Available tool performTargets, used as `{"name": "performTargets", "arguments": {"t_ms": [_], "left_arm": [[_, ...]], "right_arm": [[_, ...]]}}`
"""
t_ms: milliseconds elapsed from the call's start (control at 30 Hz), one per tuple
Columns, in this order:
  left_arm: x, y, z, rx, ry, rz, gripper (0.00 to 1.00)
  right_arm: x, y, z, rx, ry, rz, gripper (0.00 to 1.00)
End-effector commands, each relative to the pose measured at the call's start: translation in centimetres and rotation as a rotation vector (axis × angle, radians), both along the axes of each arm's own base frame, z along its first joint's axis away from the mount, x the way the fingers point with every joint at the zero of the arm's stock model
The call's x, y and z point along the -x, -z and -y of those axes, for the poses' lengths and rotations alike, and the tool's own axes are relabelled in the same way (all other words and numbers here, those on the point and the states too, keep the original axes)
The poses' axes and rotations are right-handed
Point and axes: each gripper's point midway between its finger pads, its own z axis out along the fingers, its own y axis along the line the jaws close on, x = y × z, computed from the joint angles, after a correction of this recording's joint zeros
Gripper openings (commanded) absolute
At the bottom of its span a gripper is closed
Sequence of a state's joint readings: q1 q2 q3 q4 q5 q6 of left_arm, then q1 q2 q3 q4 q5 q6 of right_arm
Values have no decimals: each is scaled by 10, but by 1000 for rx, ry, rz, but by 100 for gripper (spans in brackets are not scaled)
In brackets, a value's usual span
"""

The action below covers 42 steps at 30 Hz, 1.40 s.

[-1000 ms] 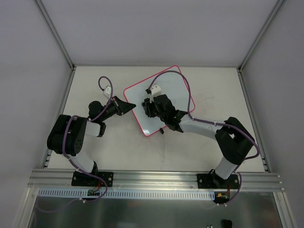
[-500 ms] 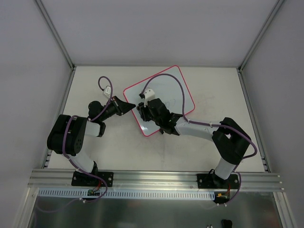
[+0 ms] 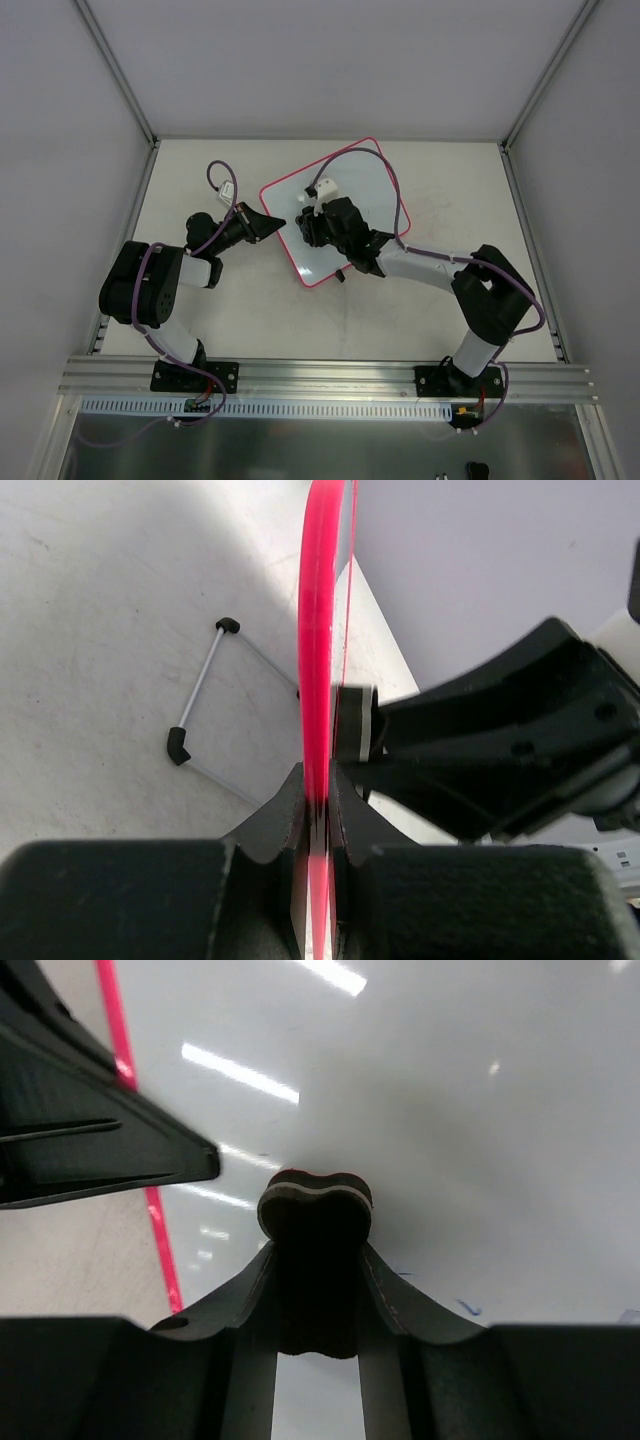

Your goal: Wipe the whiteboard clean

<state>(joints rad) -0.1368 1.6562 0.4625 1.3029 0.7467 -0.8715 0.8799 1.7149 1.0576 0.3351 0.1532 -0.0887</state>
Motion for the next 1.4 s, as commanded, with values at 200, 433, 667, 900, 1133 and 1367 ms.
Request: {"name": "performTargets", "arguments": {"t_ms": [200,433,667,900,1133,1367], "left_arm": [[1,-58,2,17,11,354,0],[-1,-58,2,19,11,353,0],[-1,-58,2,20,11,356,0],[-1,-59,2,21,11,357,0],[-2,-58,2,21,11,354,0],[-2,-58,2,23,12,353,0]], "right_arm": [[-68,12,109,40,273,-20,0],[-91,33,170,18,401,-88,0],[-98,62,208,-97,501,-218,0],[-98,76,227,-124,557,-261,0],[-86,73,201,-152,480,-248,0],[-63,59,140,-81,358,-191,0]]}}
